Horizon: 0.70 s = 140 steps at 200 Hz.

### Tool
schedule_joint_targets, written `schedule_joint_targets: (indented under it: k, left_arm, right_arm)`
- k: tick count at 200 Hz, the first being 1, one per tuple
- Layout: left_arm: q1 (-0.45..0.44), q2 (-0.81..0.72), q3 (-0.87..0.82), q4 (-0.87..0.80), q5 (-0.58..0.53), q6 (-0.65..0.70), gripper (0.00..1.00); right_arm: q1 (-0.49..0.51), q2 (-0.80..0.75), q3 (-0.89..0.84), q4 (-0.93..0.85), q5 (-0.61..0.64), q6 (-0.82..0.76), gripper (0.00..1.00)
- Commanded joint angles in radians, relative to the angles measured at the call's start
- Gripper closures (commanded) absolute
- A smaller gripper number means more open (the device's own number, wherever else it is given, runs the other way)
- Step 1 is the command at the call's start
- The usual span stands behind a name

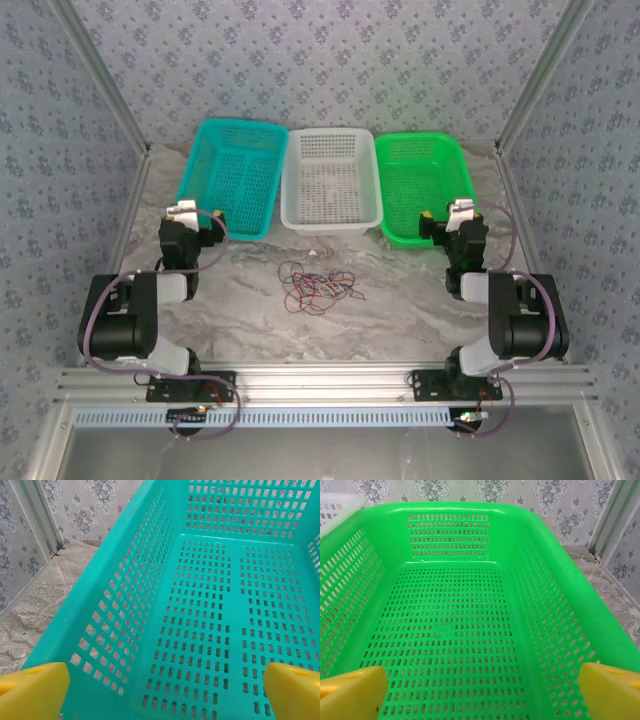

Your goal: Untangle the cables

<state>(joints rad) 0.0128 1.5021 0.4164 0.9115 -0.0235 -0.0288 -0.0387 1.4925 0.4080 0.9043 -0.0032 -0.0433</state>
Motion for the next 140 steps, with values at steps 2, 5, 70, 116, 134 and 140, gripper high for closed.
schedule_joint_targets:
  k: [2, 5, 70, 116, 134, 140]
  left_arm:
    - [-0.002, 0.032, -0.005, -0.097, -0.024, 0.009, 0.01]
    - [-0.002, 0.031, -0.005, -0.097, -0.024, 0.009, 0.01]
    - [-0.001, 0.031, -0.004, -0.097, -0.024, 0.008, 0.0]
    - [-0.002, 0.032, -0.005, -0.097, -0.024, 0.009, 0.01]
    - [-0.001, 0.032, -0.004, -0.097, -0.024, 0.008, 0.01]
    - [-0.001, 0.031, -0.004, -0.097, -0.024, 0.008, 0.01]
  right_arm:
    - [0.003, 0.027, -0.011, -0.118, -0.001, 0.017, 0.0]
    - [0.003, 0.027, -0.011, -0.117, -0.001, 0.016, 0.0]
    - [-0.008, 0.026, -0.011, -0.119, -0.019, 0.023, 0.0]
    - [-0.012, 0.027, -0.01, -0.119, -0.024, 0.023, 0.0]
    - [-0.011, 0.026, -0.009, -0.12, -0.023, 0.023, 0.0]
    - [-0.011, 0.026, -0.01, -0.12, -0.023, 0.024, 0.0]
